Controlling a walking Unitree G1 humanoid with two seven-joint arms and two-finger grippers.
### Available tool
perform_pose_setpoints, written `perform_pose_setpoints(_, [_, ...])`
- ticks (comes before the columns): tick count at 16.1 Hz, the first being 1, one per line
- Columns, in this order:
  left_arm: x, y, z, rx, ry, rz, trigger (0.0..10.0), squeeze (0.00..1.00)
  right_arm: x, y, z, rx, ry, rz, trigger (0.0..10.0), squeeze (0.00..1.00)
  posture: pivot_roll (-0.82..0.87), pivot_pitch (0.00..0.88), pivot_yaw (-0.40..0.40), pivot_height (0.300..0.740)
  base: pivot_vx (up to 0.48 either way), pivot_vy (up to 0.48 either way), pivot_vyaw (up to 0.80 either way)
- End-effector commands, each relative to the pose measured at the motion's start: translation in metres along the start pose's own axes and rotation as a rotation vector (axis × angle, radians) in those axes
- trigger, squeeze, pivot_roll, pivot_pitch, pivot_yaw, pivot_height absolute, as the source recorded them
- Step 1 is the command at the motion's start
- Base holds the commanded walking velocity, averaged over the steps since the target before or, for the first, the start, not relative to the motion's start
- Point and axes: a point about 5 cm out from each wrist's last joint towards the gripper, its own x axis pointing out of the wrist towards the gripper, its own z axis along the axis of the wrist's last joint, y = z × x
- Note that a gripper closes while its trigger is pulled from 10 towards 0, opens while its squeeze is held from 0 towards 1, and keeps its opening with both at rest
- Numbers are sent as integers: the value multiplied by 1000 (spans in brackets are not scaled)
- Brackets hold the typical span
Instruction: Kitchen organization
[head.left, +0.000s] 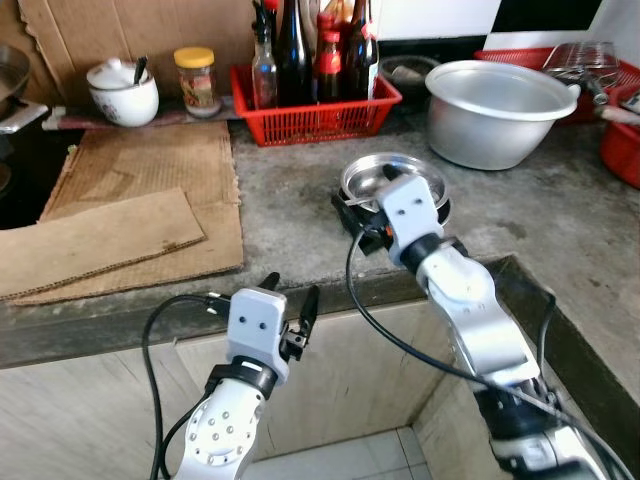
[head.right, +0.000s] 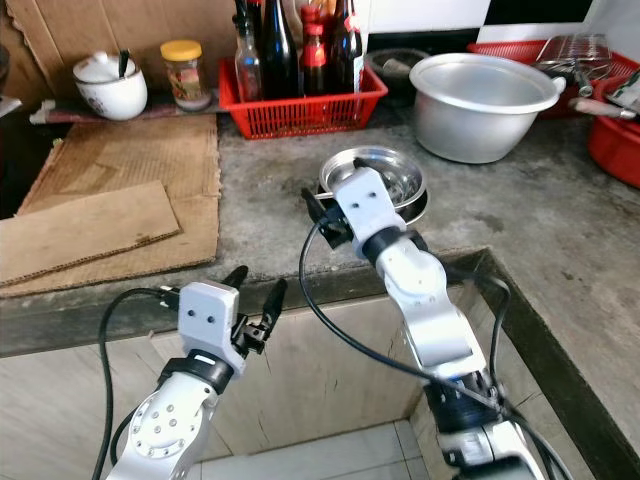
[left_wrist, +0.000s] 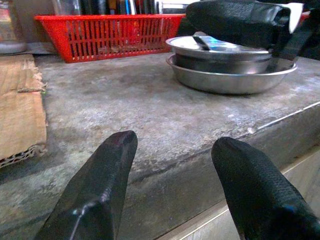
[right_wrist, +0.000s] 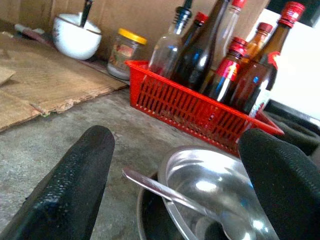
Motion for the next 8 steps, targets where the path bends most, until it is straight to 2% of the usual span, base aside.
perform_pose_setpoints(1, [-3, -4, 3, 9, -5, -6, 10000, 0, 4, 0, 5, -47, -37, 35, 10000, 0, 219, 156, -66, 740, 0, 0, 0])
perform_pose_setpoints(4, [-2, -7, 7, -8, -17, -11, 10000, 0, 9, 3, 3, -114, -41, 61, 10000, 0, 217, 156, -72, 740, 0, 0, 0])
perform_pose_setpoints(5, [2, -9, 17, -33, -62, -18, 10000, 0, 11, 7, -3, -139, -20, 60, 10000, 0, 221, 154, -74, 740, 0, 0, 0])
perform_pose_setpoints(8, [3, -11, 22, -40, -86, -37, 10000, 0, 17, 7, -12, -173, 19, 42, 10000, 0, 222, 143, -74, 740, 0, 0, 0])
